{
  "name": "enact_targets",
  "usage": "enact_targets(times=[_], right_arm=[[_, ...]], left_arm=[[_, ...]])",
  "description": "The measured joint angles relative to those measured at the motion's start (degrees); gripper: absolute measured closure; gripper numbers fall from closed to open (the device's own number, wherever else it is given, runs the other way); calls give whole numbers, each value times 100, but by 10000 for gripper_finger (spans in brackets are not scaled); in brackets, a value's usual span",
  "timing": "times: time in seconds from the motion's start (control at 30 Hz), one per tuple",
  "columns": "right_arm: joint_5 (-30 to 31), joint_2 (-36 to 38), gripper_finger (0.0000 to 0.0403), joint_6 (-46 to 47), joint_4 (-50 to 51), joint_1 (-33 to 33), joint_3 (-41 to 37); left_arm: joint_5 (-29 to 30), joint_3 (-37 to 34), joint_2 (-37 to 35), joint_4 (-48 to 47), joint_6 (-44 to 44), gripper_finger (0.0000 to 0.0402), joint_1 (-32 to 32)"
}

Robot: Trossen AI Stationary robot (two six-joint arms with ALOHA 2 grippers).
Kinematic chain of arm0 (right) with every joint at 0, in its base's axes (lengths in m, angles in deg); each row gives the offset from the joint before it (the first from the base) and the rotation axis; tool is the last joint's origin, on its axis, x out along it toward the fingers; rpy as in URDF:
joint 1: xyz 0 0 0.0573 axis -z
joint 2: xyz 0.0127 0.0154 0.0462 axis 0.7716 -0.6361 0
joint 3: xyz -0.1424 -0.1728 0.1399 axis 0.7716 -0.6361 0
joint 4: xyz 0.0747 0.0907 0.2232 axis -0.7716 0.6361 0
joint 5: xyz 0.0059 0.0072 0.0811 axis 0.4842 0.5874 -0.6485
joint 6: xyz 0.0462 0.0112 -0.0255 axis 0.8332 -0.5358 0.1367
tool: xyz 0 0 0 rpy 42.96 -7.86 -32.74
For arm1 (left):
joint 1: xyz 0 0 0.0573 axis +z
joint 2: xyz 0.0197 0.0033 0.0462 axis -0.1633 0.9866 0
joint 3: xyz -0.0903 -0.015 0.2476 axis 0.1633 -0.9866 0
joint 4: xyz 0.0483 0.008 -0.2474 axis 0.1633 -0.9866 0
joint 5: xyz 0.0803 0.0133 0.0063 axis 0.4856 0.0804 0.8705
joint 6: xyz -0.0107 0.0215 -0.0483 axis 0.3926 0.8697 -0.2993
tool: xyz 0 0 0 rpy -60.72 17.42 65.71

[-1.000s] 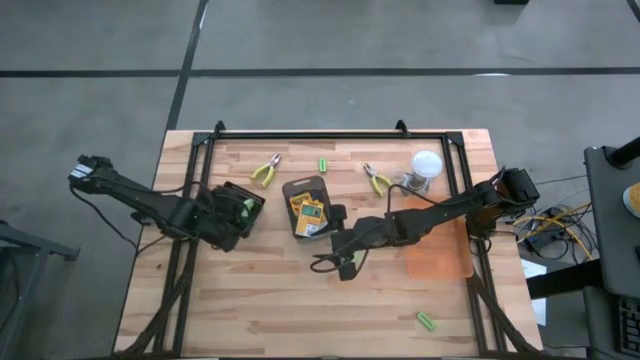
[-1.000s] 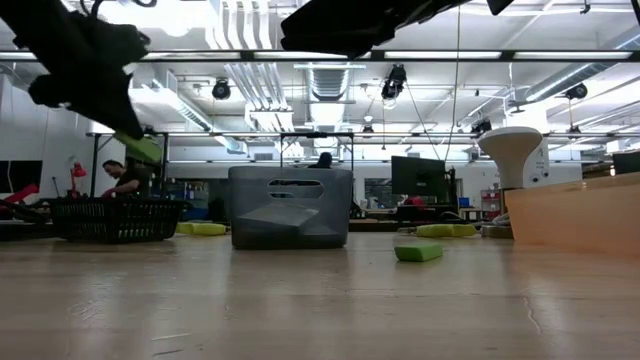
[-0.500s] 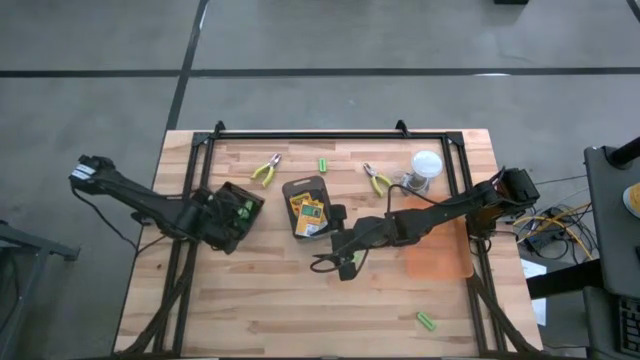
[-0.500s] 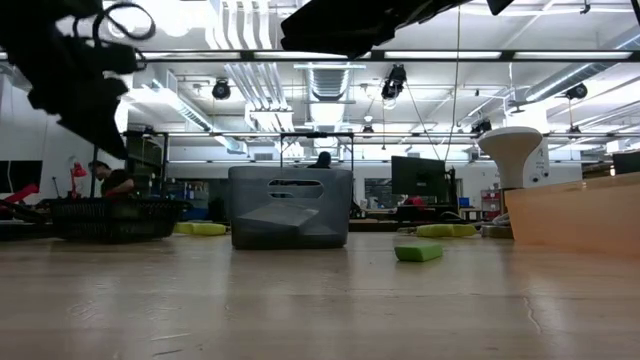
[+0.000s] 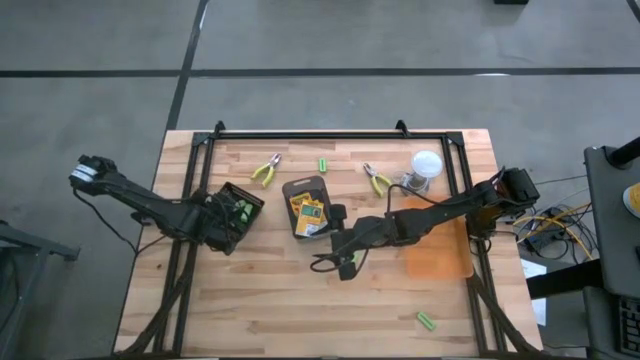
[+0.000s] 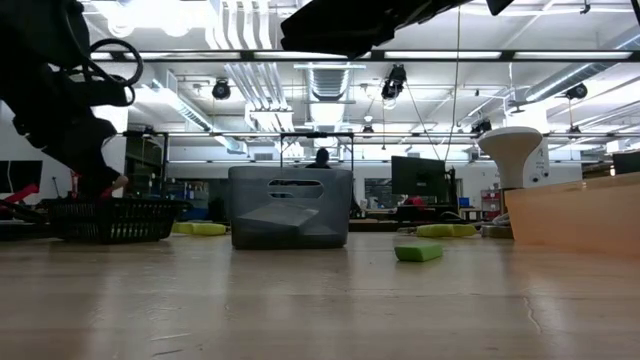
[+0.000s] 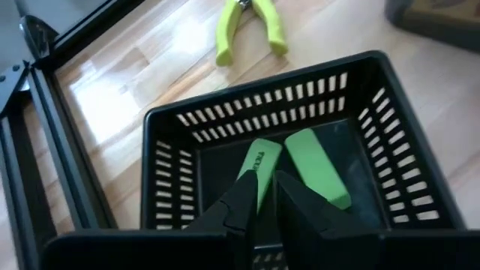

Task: Pick & Place School Supplies
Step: Put the middle light green eraser into the black bin

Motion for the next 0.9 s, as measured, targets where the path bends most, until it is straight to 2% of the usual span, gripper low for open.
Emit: enact_targets(times=[0.13, 0.47, 0.6, 0.73, 0.9], right_arm=[[0, 0, 149, -2, 2, 0, 0], [25, 0, 133, 25, 247, 0, 0], [650, 0, 131, 157, 642, 0, 0], [1372, 0, 131, 301, 1187, 5, 86], [1497, 0, 134, 1042, 1881, 0, 297]], left_arm=[[0, 63, -2, 181, 65, 345, 0], [-107, 832, 0, 365, 622, 323, 0], [-133, 996, 2, 892, 769, 313, 1], [-184, 1026, 2, 1737, 1278, 310, 0], [-255, 1029, 2, 2658, 1881, 310, 0]])
